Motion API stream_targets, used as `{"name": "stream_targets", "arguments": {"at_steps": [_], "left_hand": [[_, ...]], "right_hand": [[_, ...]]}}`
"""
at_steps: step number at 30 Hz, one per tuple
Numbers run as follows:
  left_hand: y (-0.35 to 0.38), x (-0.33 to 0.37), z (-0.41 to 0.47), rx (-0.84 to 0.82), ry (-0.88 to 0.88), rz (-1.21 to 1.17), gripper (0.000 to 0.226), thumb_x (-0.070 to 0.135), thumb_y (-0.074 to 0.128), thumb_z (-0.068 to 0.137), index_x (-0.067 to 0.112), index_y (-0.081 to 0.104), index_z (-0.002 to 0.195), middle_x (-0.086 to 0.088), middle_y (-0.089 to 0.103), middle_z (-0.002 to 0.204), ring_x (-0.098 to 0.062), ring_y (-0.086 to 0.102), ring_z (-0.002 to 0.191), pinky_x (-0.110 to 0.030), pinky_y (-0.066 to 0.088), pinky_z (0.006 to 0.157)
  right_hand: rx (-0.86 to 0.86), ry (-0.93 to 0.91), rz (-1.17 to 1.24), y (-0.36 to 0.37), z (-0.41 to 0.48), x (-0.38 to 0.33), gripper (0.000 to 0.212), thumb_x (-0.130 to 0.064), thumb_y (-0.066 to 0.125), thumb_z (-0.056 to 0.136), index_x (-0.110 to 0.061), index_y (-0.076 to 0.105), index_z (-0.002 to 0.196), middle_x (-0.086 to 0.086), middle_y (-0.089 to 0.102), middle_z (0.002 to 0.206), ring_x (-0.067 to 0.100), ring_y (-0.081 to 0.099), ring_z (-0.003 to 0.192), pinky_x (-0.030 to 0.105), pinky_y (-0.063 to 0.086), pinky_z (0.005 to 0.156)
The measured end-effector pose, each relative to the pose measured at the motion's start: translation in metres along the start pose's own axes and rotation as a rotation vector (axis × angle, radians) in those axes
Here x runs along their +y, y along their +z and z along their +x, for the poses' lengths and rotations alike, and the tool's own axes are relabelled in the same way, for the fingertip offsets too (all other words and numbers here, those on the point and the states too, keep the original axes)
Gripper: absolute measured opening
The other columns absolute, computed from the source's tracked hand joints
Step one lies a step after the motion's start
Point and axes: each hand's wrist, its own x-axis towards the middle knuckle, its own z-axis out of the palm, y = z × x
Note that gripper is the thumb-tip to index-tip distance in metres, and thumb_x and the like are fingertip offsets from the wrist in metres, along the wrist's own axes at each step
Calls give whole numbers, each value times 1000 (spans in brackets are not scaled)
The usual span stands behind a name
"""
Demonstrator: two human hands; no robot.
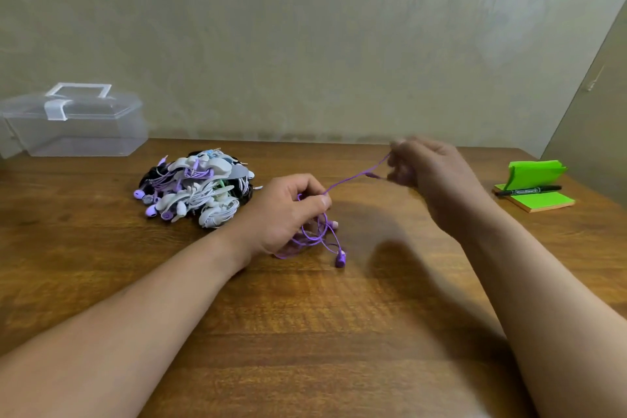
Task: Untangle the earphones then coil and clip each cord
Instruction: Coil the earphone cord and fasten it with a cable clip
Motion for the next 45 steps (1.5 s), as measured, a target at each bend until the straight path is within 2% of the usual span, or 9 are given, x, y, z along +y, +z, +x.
{"name": "stream_targets", "arguments": {"at_steps": [4, 6, 10, 15, 24, 28, 33, 40, 45], "left_hand": [[-1, -2, 4, 79, 76, 181, 11, 23, 69, 99, 17, 70, 90, 1, 61, 69, -18, 61, 62, -34, 53, 67], [2, -2, 3, 57, 86, 225, 13, 25, 70, 99, 23, 70, 86, 8, 59, 67, -17, 58, 64, -43, 60, 71], [5, -2, 1, 30, 138, 289, 16, 26, 69, 100, 23, 67, 84, 10, 62, 67, -10, 60, 66, -34, 59, 72], [3, 0, 0, 116, 184, 358, 11, 18, 66, 98, 28, 65, 94, 7, 68, 83, -9, 64, 71, -28, 53, 69], [-3, 4, 1, 93, 39, -40, 9, 5, 54, 104, 8, 60, 109, -10, 72, 96, -20, 64, 63, -32, 54, 53], [-1, 6, 2, 137, -51, -196, 27, 15, 38, 111, 4, 63, 109, -12, 78, 104, -28, 73, 70, -30, 57, 54], [-8, -4, 8, 318, -56, -39, 36, 30, 42, 111, 4, 58, 93, -17, 73, 96, -23, 65, 61, -33, 50, 56], [21, 7, -6, 9, 51, 377, 58, 83, 65, 75, 33, 60, 103, 9, 69, 95, -7, 66, 85, -28, 54, 77], [33, 1, -3, -77, -10, 291, 20, 42, 74, 93, 23, 67, 91, 2, 77, 86, -15, 70, 78, -36, 55, 78]], "right_hand": [[-90, -99, -694, 15, -9, 8, 28, -28, 53, 103, -21, 72, 122, -2, 72, 124, 14, 62, 117, 33, 47, 96], [-138, -244, -681, 23, -16, 0, 45, -27, 48, 105, -25, 54, 150, -6, 55, 150, 11, 45, 140, 30, 36, 112], [-375, -136, -367, 35, -30, -9, 41, -42, 32, 113, -27, 61, 137, -2, 76, 110, 7, 69, 106, 31, 54, 93], [-397, -141, -579, 36, -29, -6, 39, -50, 55, 105, -21, 72, 86, 4, 74, 78, 20, 68, 73, 43, 55, 73], [83, 53, 412, 27, -5, -6, 29, -17, 52, 95, -15, 55, 67, 5, 80, 90, 25, 72, 113, 46, 50, 103], [160, 125, 705, 15, -2, -11, 25, -10, 45, 97, -14, 48, 73, 3, 68, 63, 23, 74, 80, 37, 56, 86], [123, 149, 661, 10, -3, -13, 28, -15, 53, 101, -20, 45, 74, -3, 34, 56, 13, 31, 45, 25, 35, 47], [-109, 12, 446, 26, -17, -20, 29, -31, 52, 107, -11, 70, 97, 12, 75, 90, 16, 46, 58, 28, 46, 58], [-194, -14, 529, 30, -19, -24, 34, -32, 45, 111, -19, 67, 133, 12, 72, 105, 21, 55, 71, 35, 53, 75]]}}
